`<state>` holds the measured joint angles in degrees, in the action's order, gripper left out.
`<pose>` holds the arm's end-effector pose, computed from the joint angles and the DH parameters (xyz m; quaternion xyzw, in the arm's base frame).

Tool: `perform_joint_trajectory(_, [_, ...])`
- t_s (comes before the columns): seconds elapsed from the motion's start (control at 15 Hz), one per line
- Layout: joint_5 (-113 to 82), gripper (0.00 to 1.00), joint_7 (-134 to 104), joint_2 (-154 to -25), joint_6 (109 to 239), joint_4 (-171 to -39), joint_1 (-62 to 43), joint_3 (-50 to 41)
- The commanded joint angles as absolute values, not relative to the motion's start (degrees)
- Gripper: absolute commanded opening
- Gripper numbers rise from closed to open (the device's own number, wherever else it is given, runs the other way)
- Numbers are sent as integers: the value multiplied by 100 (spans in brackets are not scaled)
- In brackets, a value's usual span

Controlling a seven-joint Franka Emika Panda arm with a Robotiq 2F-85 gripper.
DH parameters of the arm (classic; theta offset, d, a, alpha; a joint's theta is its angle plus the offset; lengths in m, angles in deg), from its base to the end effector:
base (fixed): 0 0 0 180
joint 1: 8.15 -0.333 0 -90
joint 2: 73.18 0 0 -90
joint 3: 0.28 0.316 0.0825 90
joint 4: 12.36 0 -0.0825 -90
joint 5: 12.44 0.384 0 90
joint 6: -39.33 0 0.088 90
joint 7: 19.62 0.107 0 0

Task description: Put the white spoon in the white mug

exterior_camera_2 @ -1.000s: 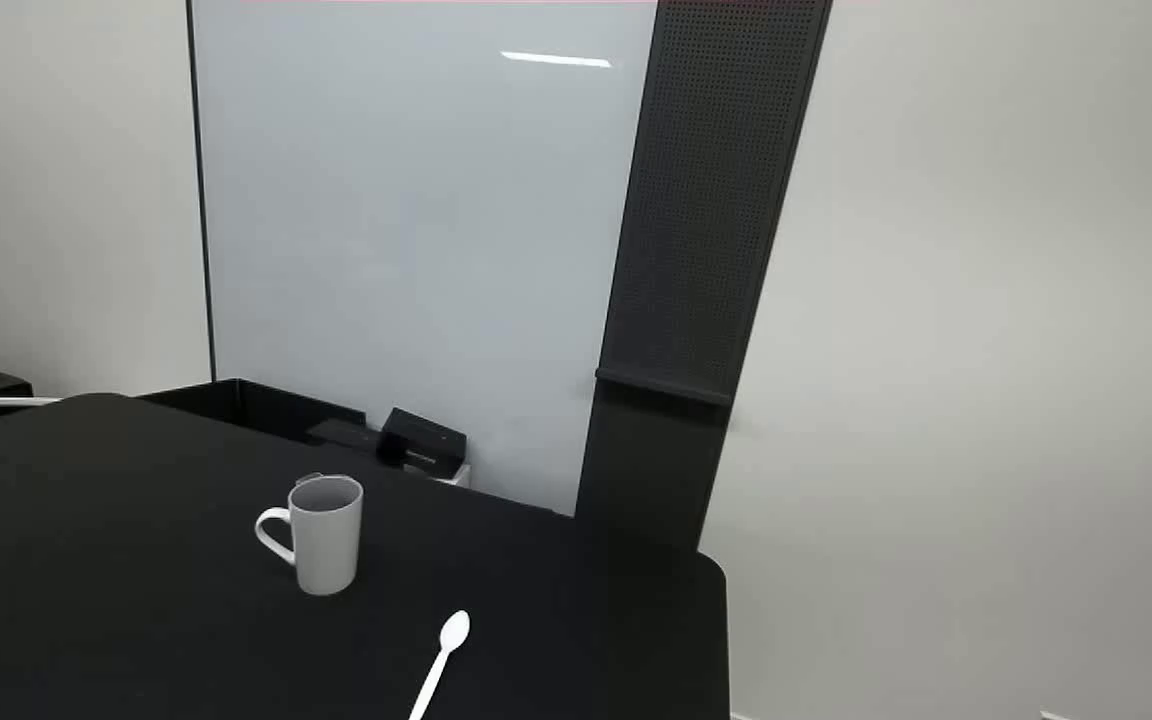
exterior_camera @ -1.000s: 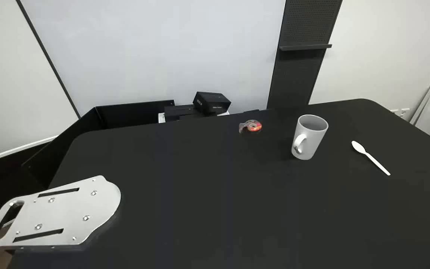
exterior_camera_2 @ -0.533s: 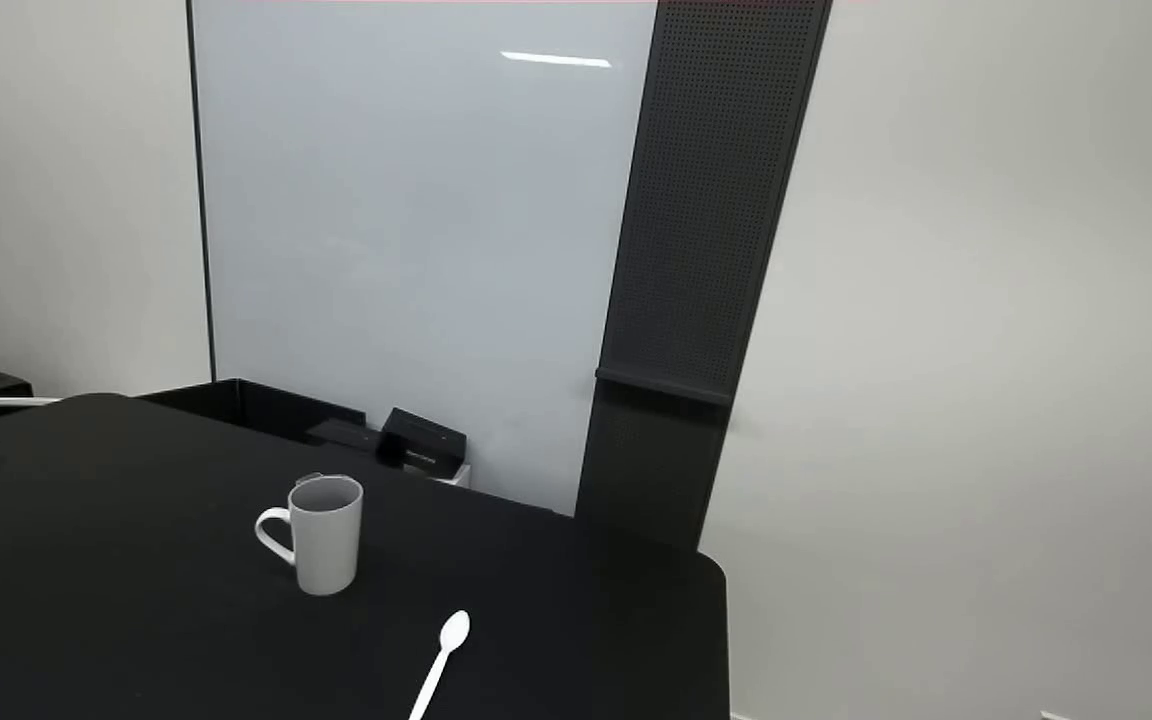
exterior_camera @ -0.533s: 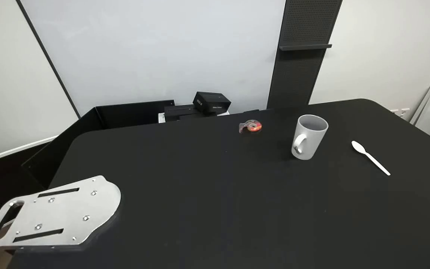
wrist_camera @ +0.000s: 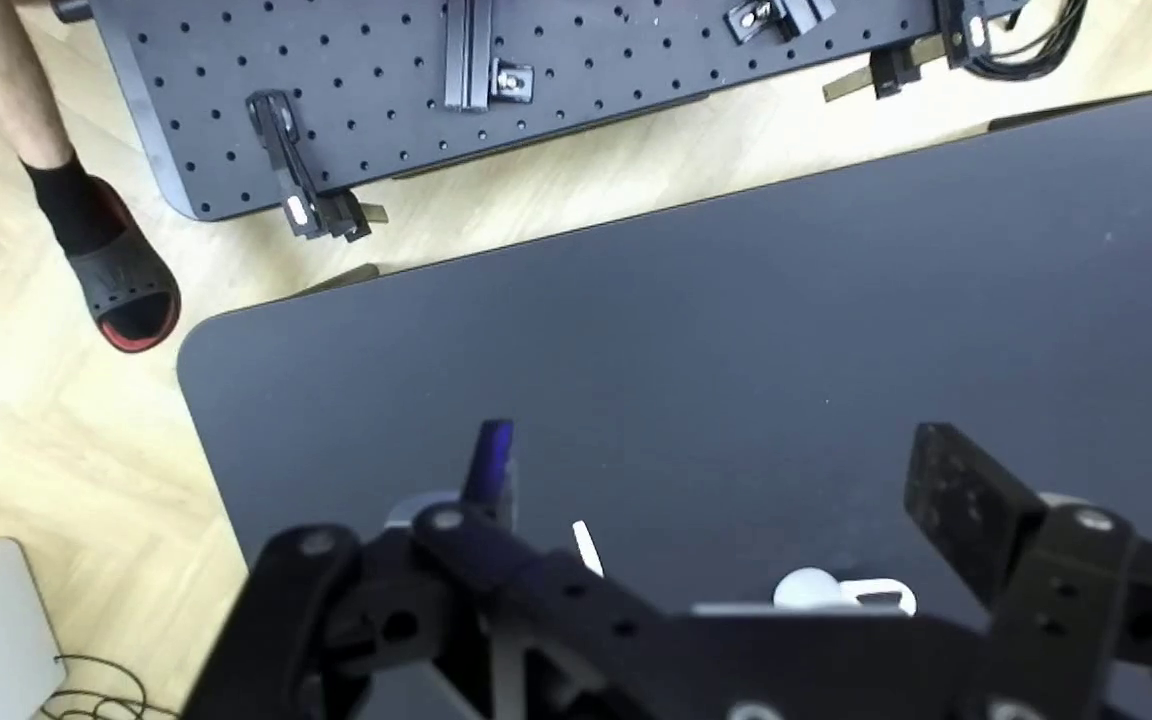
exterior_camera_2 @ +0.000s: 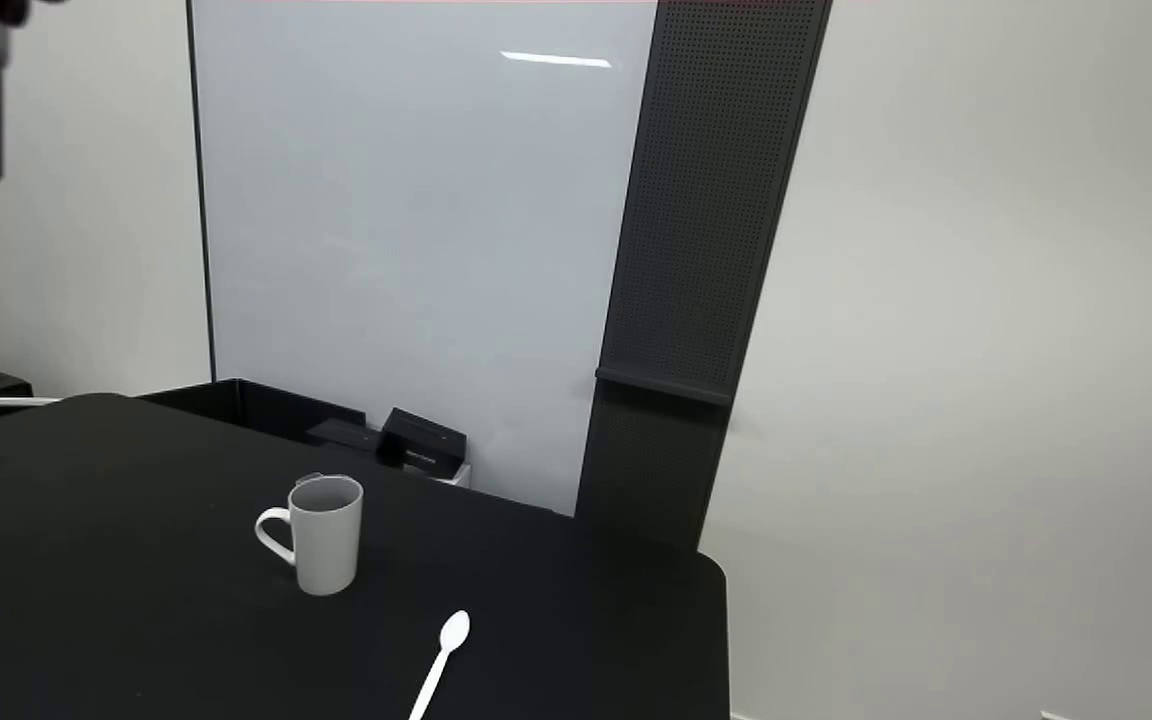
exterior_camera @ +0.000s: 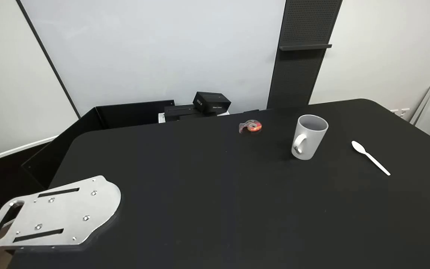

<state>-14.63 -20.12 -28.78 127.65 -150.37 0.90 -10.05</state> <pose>0.2852 -0.1142 0.5558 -0.9892 0.1318 0.0433 0.0470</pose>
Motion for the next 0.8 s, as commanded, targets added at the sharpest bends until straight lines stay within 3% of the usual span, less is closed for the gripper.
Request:
perform_joint_trajectory(0.0, [-1573,100,-2547,-3037,13416,-15050,89,-1327])
perform_joint_trajectory(0.73, [-1808,100,-3154,-4404,14960,-14623,243,-1724])
